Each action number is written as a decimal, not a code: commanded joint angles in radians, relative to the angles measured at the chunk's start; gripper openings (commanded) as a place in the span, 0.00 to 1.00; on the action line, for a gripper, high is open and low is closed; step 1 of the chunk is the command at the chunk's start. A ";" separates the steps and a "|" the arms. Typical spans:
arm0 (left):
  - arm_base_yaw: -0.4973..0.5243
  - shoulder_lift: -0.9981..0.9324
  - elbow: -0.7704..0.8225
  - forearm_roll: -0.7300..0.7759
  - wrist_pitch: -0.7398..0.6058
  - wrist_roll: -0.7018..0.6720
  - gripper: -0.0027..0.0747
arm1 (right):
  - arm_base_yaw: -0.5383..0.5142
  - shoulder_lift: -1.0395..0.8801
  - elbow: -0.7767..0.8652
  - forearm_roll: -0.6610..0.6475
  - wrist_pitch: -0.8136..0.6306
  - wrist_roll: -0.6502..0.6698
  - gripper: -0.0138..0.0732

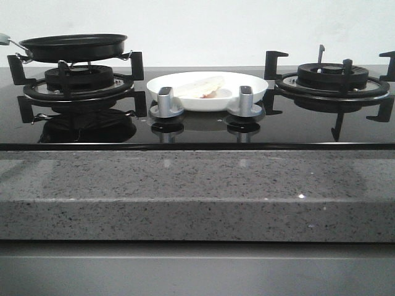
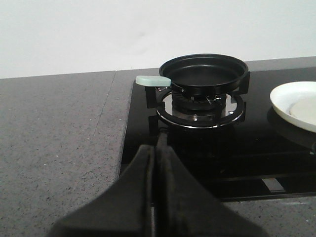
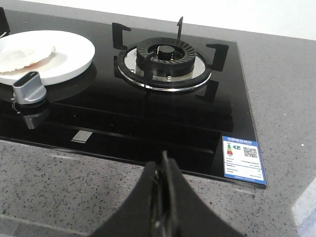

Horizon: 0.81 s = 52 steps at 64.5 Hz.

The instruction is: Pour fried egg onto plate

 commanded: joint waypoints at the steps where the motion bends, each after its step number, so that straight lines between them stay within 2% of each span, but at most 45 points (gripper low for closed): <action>1: -0.010 -0.016 0.004 0.011 -0.104 -0.025 0.01 | 0.003 0.009 -0.028 0.003 -0.086 0.000 0.09; 16: -0.039 -0.135 0.154 0.024 -0.132 -0.040 0.01 | 0.003 0.009 -0.028 0.003 -0.086 0.000 0.09; 33: -0.063 -0.173 0.322 0.006 -0.271 -0.070 0.01 | 0.003 0.009 -0.028 0.003 -0.084 0.000 0.09; 46: -0.063 -0.173 0.422 -0.005 -0.457 -0.070 0.01 | 0.003 0.009 -0.028 0.003 -0.082 0.000 0.09; 52: -0.063 -0.173 0.420 0.004 -0.423 -0.070 0.01 | 0.003 0.009 -0.028 0.003 -0.082 0.000 0.09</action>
